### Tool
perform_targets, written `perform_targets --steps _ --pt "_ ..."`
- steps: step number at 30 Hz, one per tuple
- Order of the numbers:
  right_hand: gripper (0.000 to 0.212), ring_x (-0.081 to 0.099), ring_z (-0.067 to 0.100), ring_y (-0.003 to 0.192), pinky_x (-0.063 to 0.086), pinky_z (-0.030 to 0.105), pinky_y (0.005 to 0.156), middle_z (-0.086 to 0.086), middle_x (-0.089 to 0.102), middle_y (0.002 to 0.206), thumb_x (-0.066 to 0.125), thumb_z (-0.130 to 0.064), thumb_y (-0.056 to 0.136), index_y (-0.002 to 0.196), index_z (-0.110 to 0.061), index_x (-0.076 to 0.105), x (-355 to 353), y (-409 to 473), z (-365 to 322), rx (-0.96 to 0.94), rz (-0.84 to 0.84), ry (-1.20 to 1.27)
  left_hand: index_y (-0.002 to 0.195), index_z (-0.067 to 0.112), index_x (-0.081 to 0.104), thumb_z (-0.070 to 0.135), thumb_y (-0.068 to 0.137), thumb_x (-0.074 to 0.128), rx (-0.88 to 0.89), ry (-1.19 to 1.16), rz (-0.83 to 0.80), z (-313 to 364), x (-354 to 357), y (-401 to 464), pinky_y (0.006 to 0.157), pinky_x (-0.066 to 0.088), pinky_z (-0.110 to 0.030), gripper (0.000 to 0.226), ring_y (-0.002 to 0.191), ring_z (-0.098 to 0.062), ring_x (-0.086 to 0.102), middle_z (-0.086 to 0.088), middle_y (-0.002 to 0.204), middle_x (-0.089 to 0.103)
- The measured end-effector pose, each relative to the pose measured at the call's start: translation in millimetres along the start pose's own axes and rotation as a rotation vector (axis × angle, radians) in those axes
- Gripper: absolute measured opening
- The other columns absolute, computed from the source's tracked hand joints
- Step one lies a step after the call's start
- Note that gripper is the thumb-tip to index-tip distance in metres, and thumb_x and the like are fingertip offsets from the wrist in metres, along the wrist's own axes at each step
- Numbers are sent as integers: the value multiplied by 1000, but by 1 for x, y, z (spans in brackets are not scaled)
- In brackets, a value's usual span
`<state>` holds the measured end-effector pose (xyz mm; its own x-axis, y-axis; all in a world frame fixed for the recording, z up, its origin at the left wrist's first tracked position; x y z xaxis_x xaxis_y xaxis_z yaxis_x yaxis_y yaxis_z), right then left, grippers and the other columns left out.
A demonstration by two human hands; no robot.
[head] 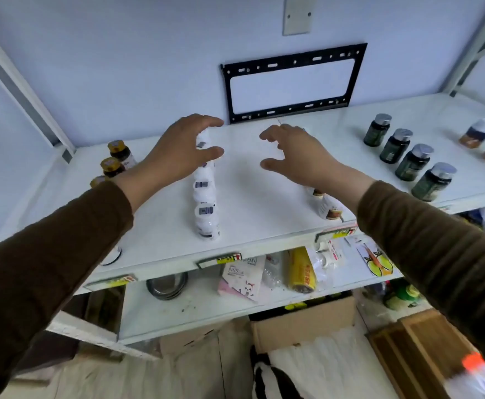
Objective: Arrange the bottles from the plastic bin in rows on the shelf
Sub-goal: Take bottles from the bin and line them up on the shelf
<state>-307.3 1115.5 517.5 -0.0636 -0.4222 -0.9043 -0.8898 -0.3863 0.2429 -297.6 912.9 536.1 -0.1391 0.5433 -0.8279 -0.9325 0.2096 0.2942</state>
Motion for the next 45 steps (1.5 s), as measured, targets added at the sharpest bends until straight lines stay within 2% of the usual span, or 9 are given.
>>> perform_targets --steps 4,8,12,18,24,28,38,43,45 --pt "54 51 17 112 46 34 89 -1 57 128 69 -40 85 133 -25 51 -8 -63 0 8 -26 -37 138 36 53 37 90 70 19 -50 -68 45 22 -44 92 37 -19 50 116 -2 45 19 133 50" --pt "53 50 21 115 44 34 88 0 56 128 68 -40 85 134 -26 51 -23 -120 12 7 -22 -77 139 32 52 35 92 69 29 -63 -95 90 46 -79 90 31 -19 50 110 0 42 18 131 50" --pt "55 52 24 110 42 33 83 3 55 125 70 -36 84 134 -24 50 -37 -181 39 -8 -36 -87 136 30 55 32 91 70 13 -95 -145 131 83 -113 93 39 -22 48 112 -2 49 16 128 55" --pt "55 58 22 104 49 36 83 3 54 123 70 -34 84 133 -23 49 -44 -285 111 24 -148 -60 131 33 58 26 86 75 -96 -183 -255 196 172 -162 96 46 -27 48 113 -4 58 14 125 61" --pt "57 60 27 103 43 31 74 6 51 133 71 -35 85 135 -22 47 -46 -378 183 122 -224 -83 136 32 55 27 85 77 -149 -224 -378 256 259 -208 92 46 -26 56 111 -4 56 12 122 59" --pt "58 60 29 103 49 38 79 7 51 131 71 -32 84 136 -21 47 -47 -426 215 186 -256 -67 134 37 54 37 85 75 -119 -215 -437 278 303 -228 100 48 -40 53 115 -4 56 13 130 60" --pt "56 57 29 110 47 35 86 8 55 125 73 -29 82 133 -20 50 -52 -535 303 273 -388 -80 131 36 54 33 86 74 -154 -315 -566 362 416 -269 100 49 -39 50 116 -7 55 11 132 58" --pt "55 58 29 112 47 42 92 8 55 127 70 -30 86 136 -21 49 -50 -586 381 284 -449 -70 136 41 51 37 84 76 -210 -277 -615 416 484 -274 98 50 -37 58 116 -6 56 10 134 57" --pt "53 59 29 112 47 38 88 9 56 128 70 -26 87 135 -19 50 -42 -610 421 284 -490 -48 133 42 51 36 82 78 -258 -271 -626 438 520 -280 96 54 -41 58 114 -7 57 10 133 58"
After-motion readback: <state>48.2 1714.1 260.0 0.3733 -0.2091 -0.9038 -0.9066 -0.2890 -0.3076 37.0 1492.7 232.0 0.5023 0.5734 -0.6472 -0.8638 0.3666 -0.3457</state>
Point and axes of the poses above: each hand's wrist, its own y-axis towards the middle knuckle, its own x-axis out of the palm, z = x × y, the point moved 8 cm from there along y, towards the middle knuckle
